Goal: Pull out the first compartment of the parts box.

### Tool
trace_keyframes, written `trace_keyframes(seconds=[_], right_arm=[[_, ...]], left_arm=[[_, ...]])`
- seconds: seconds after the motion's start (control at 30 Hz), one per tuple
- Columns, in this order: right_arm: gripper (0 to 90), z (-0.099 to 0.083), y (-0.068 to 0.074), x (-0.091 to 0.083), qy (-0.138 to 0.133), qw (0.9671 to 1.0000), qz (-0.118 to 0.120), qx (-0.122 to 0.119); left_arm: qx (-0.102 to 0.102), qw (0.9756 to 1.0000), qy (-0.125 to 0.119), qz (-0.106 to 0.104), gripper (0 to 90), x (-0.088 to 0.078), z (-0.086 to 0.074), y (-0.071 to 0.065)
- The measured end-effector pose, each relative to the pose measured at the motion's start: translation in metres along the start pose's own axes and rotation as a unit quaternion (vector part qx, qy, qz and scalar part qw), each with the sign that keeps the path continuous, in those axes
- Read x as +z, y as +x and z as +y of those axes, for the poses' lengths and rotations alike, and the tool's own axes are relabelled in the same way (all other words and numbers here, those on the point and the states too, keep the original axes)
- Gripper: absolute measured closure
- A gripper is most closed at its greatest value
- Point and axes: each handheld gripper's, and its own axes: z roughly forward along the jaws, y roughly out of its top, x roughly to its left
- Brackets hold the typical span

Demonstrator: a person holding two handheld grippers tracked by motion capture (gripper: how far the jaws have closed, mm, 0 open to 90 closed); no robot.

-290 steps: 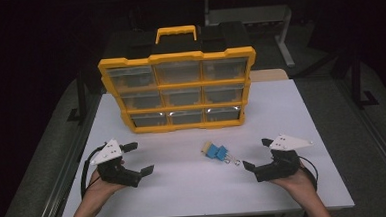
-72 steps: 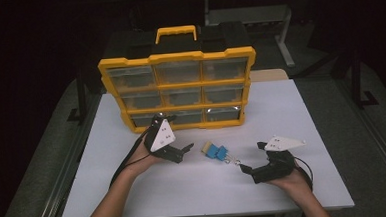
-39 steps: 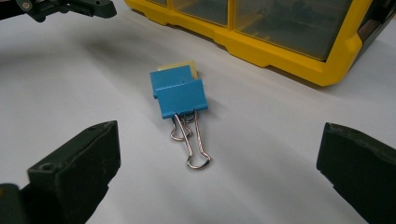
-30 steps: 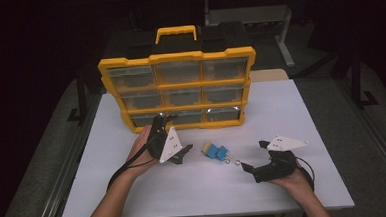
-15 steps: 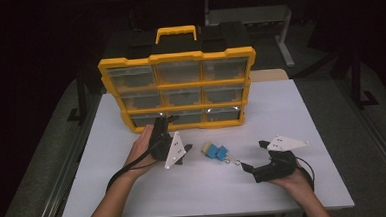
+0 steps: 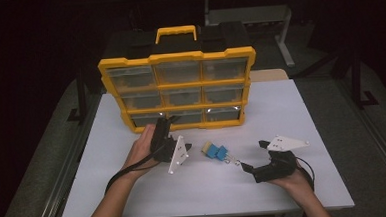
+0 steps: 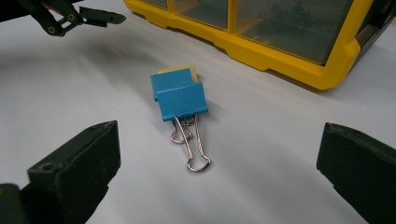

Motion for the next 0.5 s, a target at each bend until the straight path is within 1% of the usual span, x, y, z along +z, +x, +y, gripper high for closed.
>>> trace_keyframes(seconds=[0.03, 0.07, 0.2, 0.23, 0.3, 0.33, 0.43, 0.5], right_arm=[[0.0, 0.0000, 0.0001, -0.0001, -0.001, 1.0000, 0.001, -0.001], [0.0, 0.0000, 0.0001, -0.0001, -0.001, 1.0000, 0.001, -0.001], [0.0, 0.0000, 0.0003, -0.0002, 0.000, 1.0000, 0.000, -0.002], [0.0, 0.0000, 0.0002, -0.0002, -0.001, 1.0000, 0.000, -0.002], [0.0, 0.0000, 0.0002, -0.0003, -0.001, 1.0000, 0.000, -0.002], [0.0, 0.0000, 0.0002, -0.0003, -0.001, 1.0000, 0.000, -0.002], [0.0, 0.0001, 0.0003, -0.0002, -0.001, 1.0000, 0.000, -0.003], [0.0, 0.0001, 0.0003, -0.0003, -0.001, 1.0000, 0.000, -0.003]], left_arm=[[0.009, 1.0000, 0.003, 0.003, 0.0, 0.0001, 0.0003, -0.0007], [0.009, 1.0000, 0.003, 0.003, 0.0, 0.0001, 0.0003, -0.0007], [0.029, 0.9995, 0.006, 0.007, 0.0, 0.0000, 0.0010, -0.0020], [0.029, 0.9995, 0.006, 0.007, 0.0, 0.0000, 0.0010, -0.0020], [0.039, 0.9991, 0.008, 0.012, 0.0, -0.0003, 0.0018, -0.0028], [0.039, 0.9991, 0.008, 0.012, 0.0, -0.0003, 0.0018, -0.0028], [0.056, 0.9982, 0.009, 0.019, 0.0, -0.0006, 0.0026, -0.0035], [0.063, 0.9977, 0.011, 0.022, 0.0, -0.0006, 0.0028, -0.0040]])
